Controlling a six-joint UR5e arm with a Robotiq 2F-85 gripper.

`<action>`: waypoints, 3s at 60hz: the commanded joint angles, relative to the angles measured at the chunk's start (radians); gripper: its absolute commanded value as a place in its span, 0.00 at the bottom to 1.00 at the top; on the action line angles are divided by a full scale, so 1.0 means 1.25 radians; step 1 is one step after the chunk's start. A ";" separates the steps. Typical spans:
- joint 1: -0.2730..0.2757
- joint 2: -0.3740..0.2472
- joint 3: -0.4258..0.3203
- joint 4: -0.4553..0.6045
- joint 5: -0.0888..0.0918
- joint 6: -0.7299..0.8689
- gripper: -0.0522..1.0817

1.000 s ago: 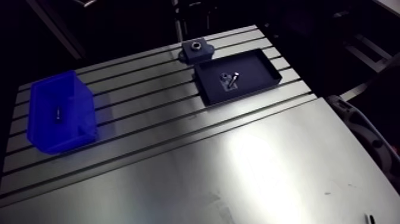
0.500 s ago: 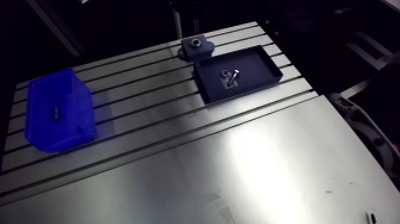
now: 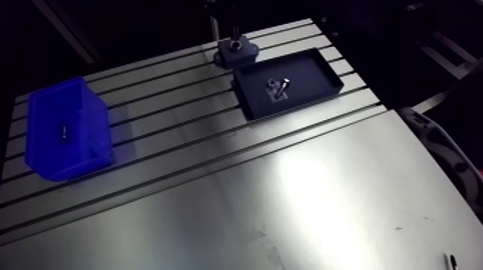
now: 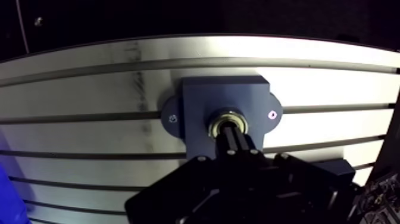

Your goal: Pick up the bearing and press it into the housing until flush.

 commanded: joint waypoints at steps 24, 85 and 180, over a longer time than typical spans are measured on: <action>0.000 0.014 0.001 -0.002 0.000 0.000 1.00; -0.004 0.020 0.007 -0.008 -0.001 -0.007 1.00; 0.001 -0.033 0.003 -0.001 0.004 -0.010 0.99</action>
